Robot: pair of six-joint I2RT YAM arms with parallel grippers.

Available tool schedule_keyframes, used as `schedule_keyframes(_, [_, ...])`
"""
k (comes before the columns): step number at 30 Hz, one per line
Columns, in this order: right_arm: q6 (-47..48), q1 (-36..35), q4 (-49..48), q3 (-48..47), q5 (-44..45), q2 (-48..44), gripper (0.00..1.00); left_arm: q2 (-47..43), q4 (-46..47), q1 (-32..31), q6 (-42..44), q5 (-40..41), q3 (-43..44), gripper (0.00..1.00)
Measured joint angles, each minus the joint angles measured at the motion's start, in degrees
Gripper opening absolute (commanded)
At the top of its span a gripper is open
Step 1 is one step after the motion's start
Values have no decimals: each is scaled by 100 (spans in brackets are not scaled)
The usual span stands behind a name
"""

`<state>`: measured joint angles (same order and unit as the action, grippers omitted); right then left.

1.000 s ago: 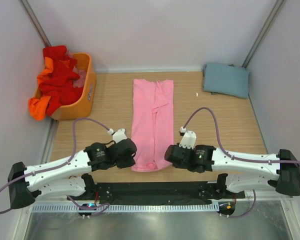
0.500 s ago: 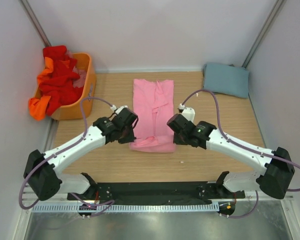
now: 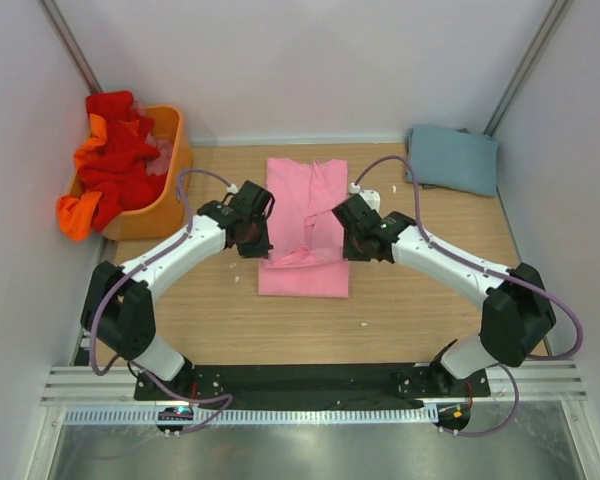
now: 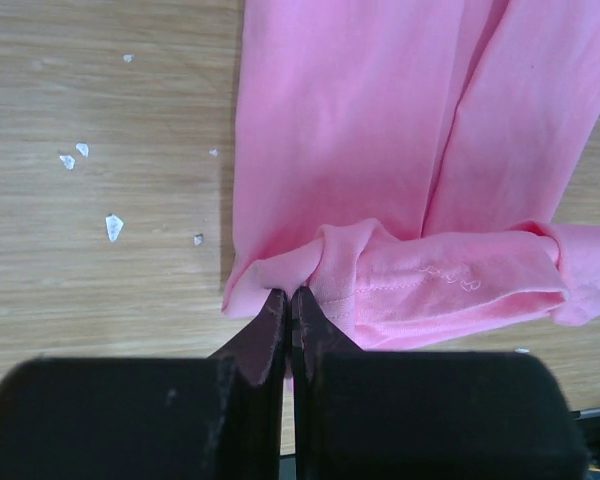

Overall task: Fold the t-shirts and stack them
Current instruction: Fold the tshirt

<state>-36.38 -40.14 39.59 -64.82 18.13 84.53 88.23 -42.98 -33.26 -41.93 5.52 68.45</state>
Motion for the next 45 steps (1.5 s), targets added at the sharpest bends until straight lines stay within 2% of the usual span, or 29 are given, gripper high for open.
schedule_keyframes(13, [442,479,-330,-544,-337,1113,1,999,81,476,352,-369,490,0])
schedule_keyframes(20, [538,675,-354,-1047,-339,1718,1,1635,107,745,483,-518,1045,0])
schedule_keyframes(31, [634,885,-334,-1296,-291,1915,2,2205,98,824,640,-706,1685,1])
schedule_keyframes(36, [675,973,-354,-1528,-376,2339,17,2575,-4,887,634,-715,1930,7])
schedule_keyframes(38, [726,1038,-345,-1729,-435,2592,29,2736,-101,940,645,-710,2127,23])
schedule_keyframes(39, [778,1082,-286,-1899,-446,2743,46,2861,-225,968,638,-706,2332,39])
schedule_keyframes(42, [997,1292,-111,-2638,-511,3230,69,3202,-535,1143,667,-686,3040,50])
schedule_keyframes(43, [1086,1390,-31,-2962,-538,3388,69,3320,-625,1209,669,-686,3340,57])
schedule_keyframes(45, [1226,1591,157,-3617,-562,3620,70,3508,-846,1329,699,-675,3882,61])
